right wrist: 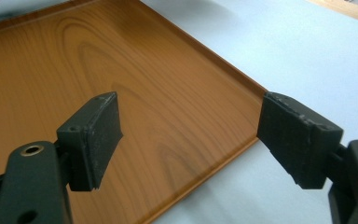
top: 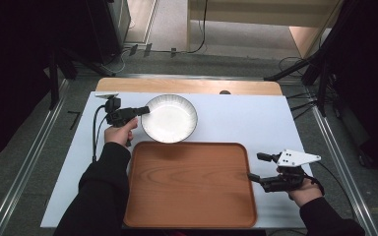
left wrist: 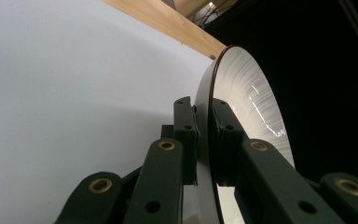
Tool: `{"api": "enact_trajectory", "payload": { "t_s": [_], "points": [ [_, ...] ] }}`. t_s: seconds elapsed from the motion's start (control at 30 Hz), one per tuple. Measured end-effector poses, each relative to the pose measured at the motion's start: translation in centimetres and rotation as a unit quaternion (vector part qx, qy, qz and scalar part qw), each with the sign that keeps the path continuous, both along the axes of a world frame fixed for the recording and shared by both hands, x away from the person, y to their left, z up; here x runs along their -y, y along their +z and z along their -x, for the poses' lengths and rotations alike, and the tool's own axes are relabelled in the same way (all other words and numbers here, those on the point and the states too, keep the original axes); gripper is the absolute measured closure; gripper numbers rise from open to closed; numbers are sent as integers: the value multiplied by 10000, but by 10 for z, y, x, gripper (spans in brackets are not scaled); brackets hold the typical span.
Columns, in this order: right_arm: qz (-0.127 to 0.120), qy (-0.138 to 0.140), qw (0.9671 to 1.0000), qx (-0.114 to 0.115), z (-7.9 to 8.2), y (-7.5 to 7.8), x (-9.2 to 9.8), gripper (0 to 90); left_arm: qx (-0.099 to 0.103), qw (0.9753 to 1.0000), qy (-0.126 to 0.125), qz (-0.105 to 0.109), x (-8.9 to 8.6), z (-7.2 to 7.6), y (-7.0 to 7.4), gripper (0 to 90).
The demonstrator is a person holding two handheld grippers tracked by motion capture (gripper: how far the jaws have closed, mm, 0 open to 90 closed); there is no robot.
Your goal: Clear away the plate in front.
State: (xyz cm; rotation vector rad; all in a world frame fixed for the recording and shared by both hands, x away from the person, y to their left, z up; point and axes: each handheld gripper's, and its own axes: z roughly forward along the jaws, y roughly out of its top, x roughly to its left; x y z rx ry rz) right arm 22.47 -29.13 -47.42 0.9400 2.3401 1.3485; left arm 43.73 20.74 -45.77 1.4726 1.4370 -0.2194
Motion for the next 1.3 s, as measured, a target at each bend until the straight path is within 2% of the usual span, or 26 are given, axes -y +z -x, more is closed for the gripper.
{"api": "enact_trajectory", "payload": {
  "t_s": [0.27,0.5,0.73,1.2,1.3],
  "points": [
    [24,2,10000,-32,0,0,0,222,-33,9999,-114,-20,-3,12,0,833],
    [26,0,10000,-54,0,0,0,223,-90,9998,-182,87,-6,22,-4,831],
    [21,-30,10000,-33,0,-1,1,223,-115,9996,-243,100,-10,31,-9,830],
    [47,1,10000,-36,0,-1,0,222,-169,9992,-365,72,-14,51,-15,827],
    [39,0,10000,-55,0,-1,0,223,-179,9990,-421,-18,-13,55,-16,826]
  ]
}}
